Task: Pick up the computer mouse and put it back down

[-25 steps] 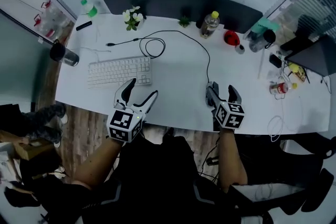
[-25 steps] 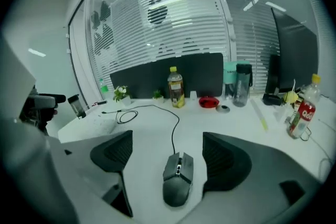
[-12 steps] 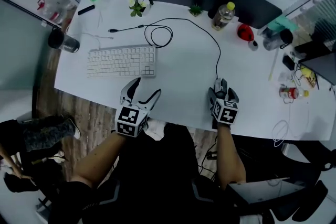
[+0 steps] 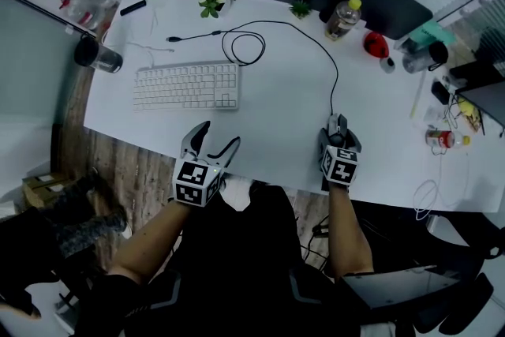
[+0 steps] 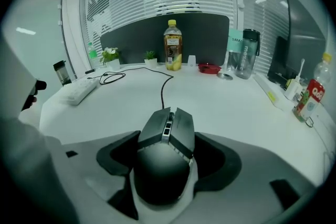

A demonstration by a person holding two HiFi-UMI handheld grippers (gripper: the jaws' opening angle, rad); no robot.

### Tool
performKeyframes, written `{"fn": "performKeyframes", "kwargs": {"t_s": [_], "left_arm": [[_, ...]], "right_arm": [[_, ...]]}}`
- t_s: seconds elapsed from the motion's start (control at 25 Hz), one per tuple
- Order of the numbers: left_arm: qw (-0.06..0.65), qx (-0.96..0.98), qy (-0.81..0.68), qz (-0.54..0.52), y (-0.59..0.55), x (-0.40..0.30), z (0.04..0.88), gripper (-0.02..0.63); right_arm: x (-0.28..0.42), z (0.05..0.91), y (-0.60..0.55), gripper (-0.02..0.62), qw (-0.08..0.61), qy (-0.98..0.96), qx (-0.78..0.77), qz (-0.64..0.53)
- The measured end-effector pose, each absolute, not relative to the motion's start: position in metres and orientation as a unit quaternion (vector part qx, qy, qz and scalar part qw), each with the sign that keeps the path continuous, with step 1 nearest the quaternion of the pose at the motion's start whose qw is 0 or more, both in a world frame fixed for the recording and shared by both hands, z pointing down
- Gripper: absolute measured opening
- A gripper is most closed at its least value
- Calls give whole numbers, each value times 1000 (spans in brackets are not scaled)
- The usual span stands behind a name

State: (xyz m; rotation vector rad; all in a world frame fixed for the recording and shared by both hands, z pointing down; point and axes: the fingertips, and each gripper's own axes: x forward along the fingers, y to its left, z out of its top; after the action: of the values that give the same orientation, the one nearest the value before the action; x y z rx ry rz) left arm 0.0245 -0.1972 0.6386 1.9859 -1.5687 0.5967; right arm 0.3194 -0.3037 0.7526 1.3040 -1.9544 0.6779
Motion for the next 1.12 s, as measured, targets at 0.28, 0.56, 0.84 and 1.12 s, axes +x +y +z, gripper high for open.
{"fn": "performKeyframes", "kwargs": {"t_s": [0.28,0.56,0.84,1.12], "left_arm": [[270,740,-576,218,-188,27,636,362],[247,749,-578,211,-194,24,615,360],[189,779,-565,196,-213,21,561,360],[130,805,-557,158,-230,13,496,360]], "right_arm": [[317,752,-305,299,337,-751,501,267],[318,743,-306,298,316,-755,497,287],[304,670,-308,298,268,-775,500,277],[293,570,-303,298,218,-794,508,252]]}}
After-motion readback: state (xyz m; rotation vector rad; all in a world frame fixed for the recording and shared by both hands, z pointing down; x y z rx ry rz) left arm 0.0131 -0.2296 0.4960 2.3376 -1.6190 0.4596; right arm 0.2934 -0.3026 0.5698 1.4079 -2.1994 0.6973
